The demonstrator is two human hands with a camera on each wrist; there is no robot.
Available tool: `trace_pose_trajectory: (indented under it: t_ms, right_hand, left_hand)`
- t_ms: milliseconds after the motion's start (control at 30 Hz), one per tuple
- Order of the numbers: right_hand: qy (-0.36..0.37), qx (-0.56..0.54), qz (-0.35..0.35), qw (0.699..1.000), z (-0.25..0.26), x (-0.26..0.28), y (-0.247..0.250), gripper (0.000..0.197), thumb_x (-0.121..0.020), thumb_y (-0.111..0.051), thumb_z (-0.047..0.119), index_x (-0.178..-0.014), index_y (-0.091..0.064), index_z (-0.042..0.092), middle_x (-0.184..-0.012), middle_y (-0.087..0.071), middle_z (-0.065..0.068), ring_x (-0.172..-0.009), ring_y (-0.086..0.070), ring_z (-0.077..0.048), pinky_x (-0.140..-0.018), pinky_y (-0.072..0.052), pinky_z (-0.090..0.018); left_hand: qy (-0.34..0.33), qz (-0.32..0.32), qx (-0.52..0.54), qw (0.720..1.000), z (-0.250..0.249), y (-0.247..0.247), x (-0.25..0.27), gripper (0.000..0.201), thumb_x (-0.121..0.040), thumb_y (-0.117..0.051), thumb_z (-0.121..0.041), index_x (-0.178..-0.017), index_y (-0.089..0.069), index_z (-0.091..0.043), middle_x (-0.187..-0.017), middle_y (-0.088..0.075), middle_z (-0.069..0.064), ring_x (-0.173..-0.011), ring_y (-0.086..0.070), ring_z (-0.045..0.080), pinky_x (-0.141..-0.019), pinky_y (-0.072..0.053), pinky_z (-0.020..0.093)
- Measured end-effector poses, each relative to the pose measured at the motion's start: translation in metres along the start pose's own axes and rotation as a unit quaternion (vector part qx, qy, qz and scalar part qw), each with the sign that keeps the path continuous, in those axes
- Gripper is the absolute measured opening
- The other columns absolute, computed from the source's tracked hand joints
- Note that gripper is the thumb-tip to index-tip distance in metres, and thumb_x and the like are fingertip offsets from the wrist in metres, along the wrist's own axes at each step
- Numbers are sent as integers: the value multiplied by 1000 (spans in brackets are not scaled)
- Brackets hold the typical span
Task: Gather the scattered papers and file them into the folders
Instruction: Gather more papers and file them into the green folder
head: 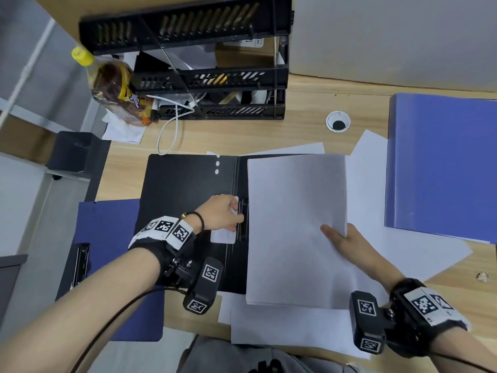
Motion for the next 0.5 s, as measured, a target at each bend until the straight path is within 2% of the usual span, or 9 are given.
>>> trace_pose_trajectory:
  t_ms: [67,133,200,267,333,400,500]
  right_hand:
    - [11,4,1,1000,4,0,0,33,-102,-44,36,-128,-56,21,-115,-67,3,-105,-63,-14,-92,-45,-29]
    - [19,11,-8,1000,8,-2,-2,30,-102,-44,35,-122,-60,18,-108,-69,-2,-99,-64,-17,-84,-47,-27]
    - [26,17,-19,999,12,-4,-6,24,-103,-44,32,-107,-63,19,-90,-68,-3,-84,-63,-18,-73,-47,-20]
    - [30,21,-27,999,17,-6,-12,24,-103,-43,29,-90,-61,21,-73,-57,3,-67,-54,-11,-60,-43,-14]
    - [32,18,-32,999,19,-7,-15,27,-104,-43,27,-85,-59,16,-71,-54,3,-64,-51,-9,-62,-43,-18]
    - [40,21,-34,998,21,-8,-17,28,-104,-43,24,-80,-56,19,-72,-53,5,-66,-51,-8,-64,-42,-21]
    - [47,34,-36,998,27,-7,-20,35,-103,-44,21,-70,-45,31,-68,-48,12,-63,-46,-2,-55,-38,-9]
  left_hand:
    - [-6,4,1,1000,0,1,1,20,-88,-63,-23,-102,-53,-11,-86,-73,7,-70,-73,11,-75,-57,21]
    - [-8,7,-7,1000,-1,1,1,21,-89,-62,-22,-103,-53,-9,-87,-73,8,-72,-73,12,-77,-57,23]
    - [-7,4,-18,1000,-1,1,1,23,-89,-61,-23,-104,-53,-8,-87,-73,8,-73,-73,13,-81,-58,28]
    - [-5,-1,-18,1000,0,1,0,24,-88,-62,-24,-103,-53,-8,-87,-72,7,-71,-73,12,-81,-58,29]
    - [-6,-1,-20,1000,0,0,0,20,-87,-63,-25,-98,-52,-12,-87,-72,7,-70,-73,12,-81,-58,30]
    - [-9,-2,-24,1000,-1,-1,0,17,-87,-63,-26,-92,-50,-16,-88,-72,7,-69,-73,12,-82,-58,31]
    - [-6,-7,-34,999,-3,0,0,18,-86,-64,-27,-90,-49,-18,-88,-71,6,-68,-73,11,-82,-57,30]
Point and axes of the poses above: each hand's wrist, its own x-axis away from the middle knuckle, its own y-axis out of the back of the hand, z = x × y, the point moved 3 cm from there along -x, towards the middle knuckle
